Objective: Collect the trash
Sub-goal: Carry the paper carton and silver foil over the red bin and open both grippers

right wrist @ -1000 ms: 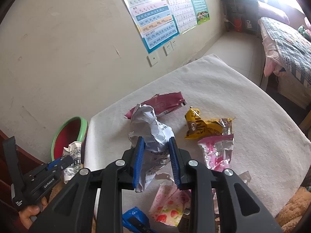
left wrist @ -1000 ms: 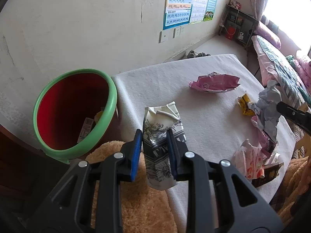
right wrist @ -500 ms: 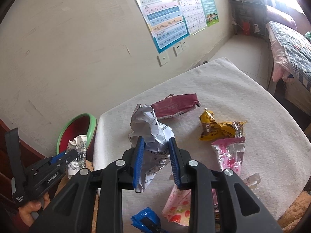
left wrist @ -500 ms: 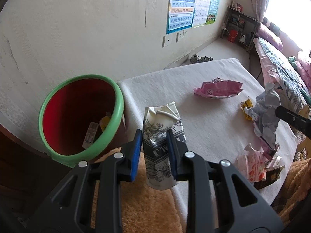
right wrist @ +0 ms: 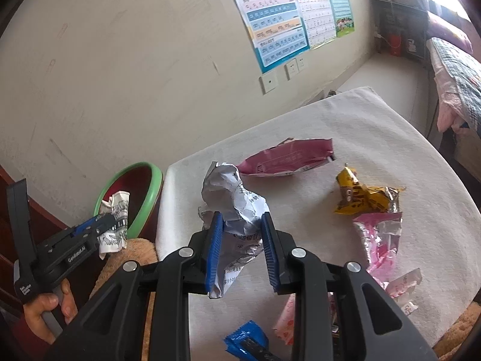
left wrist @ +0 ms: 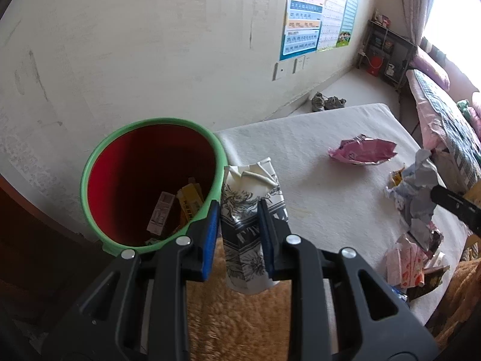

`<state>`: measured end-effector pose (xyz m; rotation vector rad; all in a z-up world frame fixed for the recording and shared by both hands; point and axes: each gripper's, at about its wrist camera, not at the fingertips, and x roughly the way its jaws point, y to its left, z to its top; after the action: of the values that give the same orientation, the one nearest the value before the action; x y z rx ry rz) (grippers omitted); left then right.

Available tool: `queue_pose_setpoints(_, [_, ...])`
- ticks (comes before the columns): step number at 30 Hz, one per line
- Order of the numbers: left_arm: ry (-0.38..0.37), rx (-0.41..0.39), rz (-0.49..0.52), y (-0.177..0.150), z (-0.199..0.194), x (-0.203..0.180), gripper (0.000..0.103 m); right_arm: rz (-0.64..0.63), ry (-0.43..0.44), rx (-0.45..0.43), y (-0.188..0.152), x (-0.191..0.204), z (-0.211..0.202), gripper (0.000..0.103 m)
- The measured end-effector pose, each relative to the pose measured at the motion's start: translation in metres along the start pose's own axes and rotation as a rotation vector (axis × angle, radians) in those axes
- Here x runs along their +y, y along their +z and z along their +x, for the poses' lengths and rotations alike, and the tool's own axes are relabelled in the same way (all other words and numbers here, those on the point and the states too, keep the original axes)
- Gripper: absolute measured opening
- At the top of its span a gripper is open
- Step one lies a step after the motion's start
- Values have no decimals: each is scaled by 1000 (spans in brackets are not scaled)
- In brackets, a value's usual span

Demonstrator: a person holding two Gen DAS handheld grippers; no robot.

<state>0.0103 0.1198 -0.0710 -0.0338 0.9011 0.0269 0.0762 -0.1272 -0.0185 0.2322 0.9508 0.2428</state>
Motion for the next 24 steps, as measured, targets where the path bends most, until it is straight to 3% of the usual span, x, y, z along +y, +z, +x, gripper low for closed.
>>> queue_pose_setpoints(16, [9, -9, -34, 2, 5, 27, 25, -56, 22, 34, 5, 33, 17, 26])
queue_pose_setpoints(24, [9, -53, -78, 9, 1, 51, 25, -102, 55, 30, 20, 65, 24, 26])
